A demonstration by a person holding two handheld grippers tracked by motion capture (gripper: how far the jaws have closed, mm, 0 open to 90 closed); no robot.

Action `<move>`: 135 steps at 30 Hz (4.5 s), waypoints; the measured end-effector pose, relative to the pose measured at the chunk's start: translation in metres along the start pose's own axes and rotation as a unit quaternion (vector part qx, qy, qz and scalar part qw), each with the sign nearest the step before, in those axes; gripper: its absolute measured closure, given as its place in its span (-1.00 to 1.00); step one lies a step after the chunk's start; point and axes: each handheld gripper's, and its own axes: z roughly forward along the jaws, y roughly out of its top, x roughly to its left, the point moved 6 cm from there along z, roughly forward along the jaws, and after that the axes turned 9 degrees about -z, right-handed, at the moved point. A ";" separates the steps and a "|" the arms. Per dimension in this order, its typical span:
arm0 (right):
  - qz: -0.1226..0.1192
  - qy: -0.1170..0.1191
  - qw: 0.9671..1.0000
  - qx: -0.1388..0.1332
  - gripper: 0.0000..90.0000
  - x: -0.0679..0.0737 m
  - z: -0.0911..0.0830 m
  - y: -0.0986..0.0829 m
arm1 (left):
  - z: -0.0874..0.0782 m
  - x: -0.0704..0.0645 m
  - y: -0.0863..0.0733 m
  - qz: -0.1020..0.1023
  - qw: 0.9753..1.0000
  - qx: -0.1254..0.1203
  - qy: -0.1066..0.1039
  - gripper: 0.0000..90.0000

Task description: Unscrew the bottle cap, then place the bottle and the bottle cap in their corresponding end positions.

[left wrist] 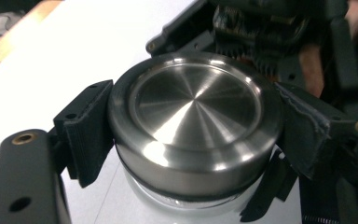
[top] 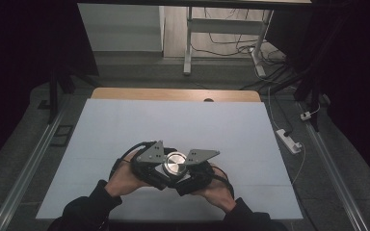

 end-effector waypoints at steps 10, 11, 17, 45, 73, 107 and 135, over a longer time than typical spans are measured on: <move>0.001 -0.005 1.000 0.003 -0.67 -0.001 0.001 -0.001 | -0.020 0.001 0.010 -0.006 0.999 -0.030 0.010 -0.58; 0.002 -0.007 1.000 0.002 -0.67 -0.002 0.000 -0.001 | -0.023 0.002 0.010 -0.008 0.999 -0.033 0.012 -0.58; 0.009 -0.025 1.000 -0.001 -0.67 -0.012 -0.006 -0.003 | -0.034 0.011 0.009 -0.024 0.999 -0.046 0.017 -0.58; 0.008 -0.055 0.998 -0.010 -0.67 -0.027 -0.022 -0.005 | -0.053 0.020 -0.024 -0.046 0.997 -0.053 0.034 -0.58; 0.022 -0.059 0.998 -0.026 -0.67 -0.024 -0.041 -0.004 | 0.000 0.046 -0.112 -0.090 0.993 0.037 0.063 -0.58; 0.045 -0.101 0.994 -0.006 -0.67 -0.080 0.004 0.006 | 0.055 -0.001 -0.101 -0.037 0.998 0.057 -0.013 -0.58; 0.048 -0.136 0.989 0.026 -0.67 -0.122 0.063 -0.003 | 0.073 0.009 -0.102 -0.045 0.996 0.073 0.016 -0.58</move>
